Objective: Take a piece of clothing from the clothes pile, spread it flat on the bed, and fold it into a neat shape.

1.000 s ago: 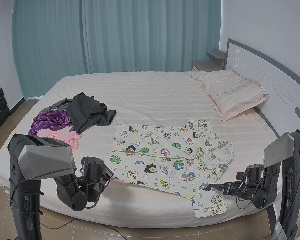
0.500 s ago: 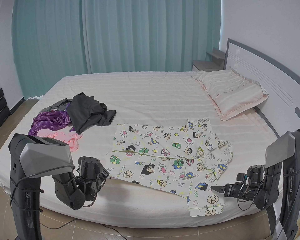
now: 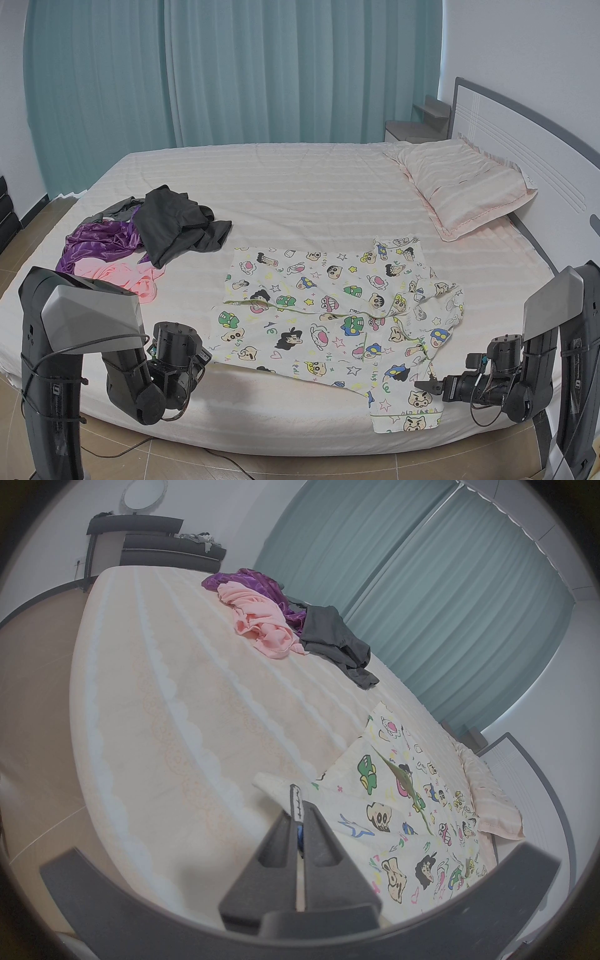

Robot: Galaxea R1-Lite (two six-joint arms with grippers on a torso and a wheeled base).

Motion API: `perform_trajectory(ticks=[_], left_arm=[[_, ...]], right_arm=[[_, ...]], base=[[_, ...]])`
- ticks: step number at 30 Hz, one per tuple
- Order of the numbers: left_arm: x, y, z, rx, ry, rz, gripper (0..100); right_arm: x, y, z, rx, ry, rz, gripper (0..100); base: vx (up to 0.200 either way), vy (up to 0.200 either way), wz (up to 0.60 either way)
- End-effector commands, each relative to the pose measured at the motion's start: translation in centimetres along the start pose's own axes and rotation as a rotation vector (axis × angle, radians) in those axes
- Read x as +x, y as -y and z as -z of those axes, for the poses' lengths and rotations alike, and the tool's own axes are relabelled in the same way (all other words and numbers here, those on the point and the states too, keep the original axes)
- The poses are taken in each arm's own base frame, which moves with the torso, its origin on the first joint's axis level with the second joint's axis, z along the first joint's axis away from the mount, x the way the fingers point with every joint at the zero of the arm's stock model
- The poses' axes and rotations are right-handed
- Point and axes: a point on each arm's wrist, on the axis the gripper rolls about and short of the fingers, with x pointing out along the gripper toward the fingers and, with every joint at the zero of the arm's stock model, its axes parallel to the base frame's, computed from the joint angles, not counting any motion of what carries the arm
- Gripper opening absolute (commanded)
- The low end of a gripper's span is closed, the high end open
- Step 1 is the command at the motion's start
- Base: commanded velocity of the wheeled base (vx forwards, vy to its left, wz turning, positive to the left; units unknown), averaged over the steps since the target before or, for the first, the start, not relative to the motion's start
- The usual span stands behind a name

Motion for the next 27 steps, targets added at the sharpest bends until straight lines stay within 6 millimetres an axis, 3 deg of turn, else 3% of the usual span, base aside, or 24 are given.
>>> perform_trajectory(ticks=[1, 3, 4, 15, 27], left_arm=[[0.1, -0.3, 0.3, 0.003, -0.007, -0.011, 0], [0.1, -0.3, 0.3, -0.004, -0.008, -0.012, 0], [0.1, -0.4, 0.3, -0.005, -0.009, -0.013, 0], [0.0, -0.3, 0.4, 0.000, -0.011, -0.009, 0], [-0.2, -0.3, 0.5, 0.005, -0.015, -0.008, 0]], right_arm=[[0.2, -0.6, 0.0, -0.014, -0.011, -0.029, 100], [0.5, -0.6, 0.2, -0.015, -0.018, -0.030, 100], [0.6, -0.5, 0.2, -0.013, -0.021, -0.032, 0], [0.6, 1.2, -1.4, 0.010, 0.051, 0.000, 0], [-1.8, 2.7, -3.6, 0.038, 0.156, 0.053, 0]], base=[[0.000, 0.000, 0.00], [0.000, 0.000, 0.00], [0.000, 0.000, 0.00], [0.000, 0.000, 0.00], [0.000, 0.000, 0.00]])
